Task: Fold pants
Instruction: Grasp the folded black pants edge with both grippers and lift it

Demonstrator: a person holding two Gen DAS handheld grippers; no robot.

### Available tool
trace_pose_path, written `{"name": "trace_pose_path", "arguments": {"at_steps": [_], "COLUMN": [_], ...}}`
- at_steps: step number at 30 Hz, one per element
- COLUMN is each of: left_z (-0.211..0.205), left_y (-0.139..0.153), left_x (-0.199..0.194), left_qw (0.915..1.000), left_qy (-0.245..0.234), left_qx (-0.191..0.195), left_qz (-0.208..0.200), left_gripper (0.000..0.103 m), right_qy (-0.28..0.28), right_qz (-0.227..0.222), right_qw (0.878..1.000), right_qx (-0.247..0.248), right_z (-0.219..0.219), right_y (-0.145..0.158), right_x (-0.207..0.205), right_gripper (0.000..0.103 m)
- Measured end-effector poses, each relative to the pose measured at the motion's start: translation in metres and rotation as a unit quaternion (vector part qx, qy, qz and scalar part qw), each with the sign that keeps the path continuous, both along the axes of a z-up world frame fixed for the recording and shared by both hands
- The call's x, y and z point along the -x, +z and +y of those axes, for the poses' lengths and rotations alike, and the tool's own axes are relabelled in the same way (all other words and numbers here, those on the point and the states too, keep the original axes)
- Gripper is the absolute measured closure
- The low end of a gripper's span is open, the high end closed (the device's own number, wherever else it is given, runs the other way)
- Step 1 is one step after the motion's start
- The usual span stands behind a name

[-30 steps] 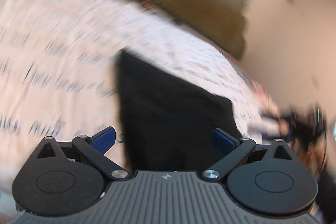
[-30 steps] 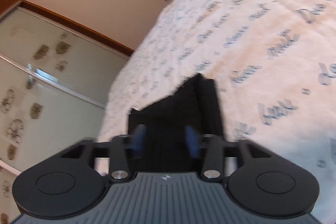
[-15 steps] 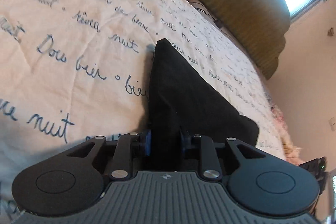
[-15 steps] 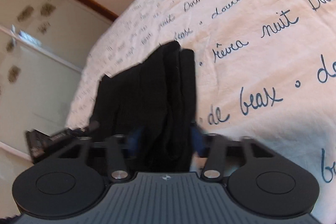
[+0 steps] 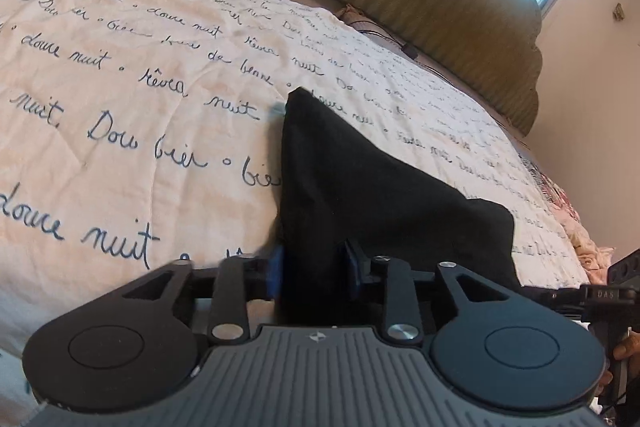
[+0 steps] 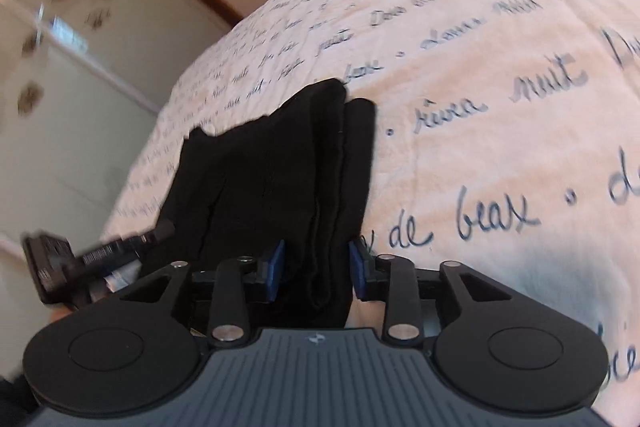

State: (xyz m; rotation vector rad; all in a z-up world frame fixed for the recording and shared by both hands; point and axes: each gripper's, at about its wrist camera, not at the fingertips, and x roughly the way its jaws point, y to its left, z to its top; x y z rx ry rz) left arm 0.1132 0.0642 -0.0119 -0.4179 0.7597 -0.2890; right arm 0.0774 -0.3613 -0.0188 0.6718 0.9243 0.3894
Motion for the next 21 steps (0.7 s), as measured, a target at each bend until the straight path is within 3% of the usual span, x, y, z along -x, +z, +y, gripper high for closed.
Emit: {"name": "trace_pose_path", "arguments": {"at_steps": [1, 3, 5, 10, 13, 16, 17, 18, 20, 21], "left_z": [0.002, 0.007, 0.01, 0.017, 0.012, 0.002, -0.002, -0.006, -0.016, -0.019], "left_y": [0.006, 0.017, 0.024, 0.008, 0.0, -0.003, -0.004, -0.006, -0.006, -0.006], "left_x": [0.0, -0.009, -0.025, -0.095, -0.122, -0.137, -0.139, -0.139, -0.136, -0.135], "left_qw": [1.0, 0.9998, 0.9995, 0.998, 0.9982, 0.9993, 0.9996, 0.9996, 0.9979, 0.9972], "left_qy": [0.002, -0.001, 0.005, 0.019, 0.03, 0.023, 0.02, 0.019, 0.018, 0.011], "left_qx": [-0.002, 0.0, 0.01, 0.05, 0.034, 0.013, 0.001, -0.016, -0.063, -0.074], "left_qz": [-0.005, -0.021, -0.028, 0.032, 0.04, 0.026, 0.02, 0.011, -0.002, -0.003], "left_gripper": [0.058, 0.045, 0.033, 0.032, 0.032, 0.032, 0.033, 0.035, 0.065, 0.071], "right_qy": [-0.024, -0.061, -0.084, -0.088, -0.075, -0.063, -0.058, -0.049, -0.033, -0.03], "right_qz": [0.004, -0.016, -0.041, -0.022, -0.008, -0.026, -0.029, -0.032, -0.024, -0.032], "right_qw": [0.999, 0.995, 0.99, 0.993, 0.997, 0.998, 0.998, 0.998, 0.999, 0.999], "right_qx": [-0.025, -0.079, -0.104, -0.073, -0.03, -0.006, -0.004, 0.002, 0.02, 0.026], "right_z": [-0.009, -0.025, -0.035, -0.035, -0.022, -0.009, -0.007, -0.003, 0.003, 0.004], "right_y": [0.001, 0.006, 0.012, 0.011, 0.005, 0.002, 0.0, -0.001, -0.003, 0.0], "right_x": [0.004, 0.01, 0.008, -0.028, -0.051, -0.061, -0.063, -0.066, -0.07, -0.068], "right_gripper": [0.061, 0.035, 0.023, 0.023, 0.024, 0.024, 0.026, 0.043, 0.068, 0.073]}}
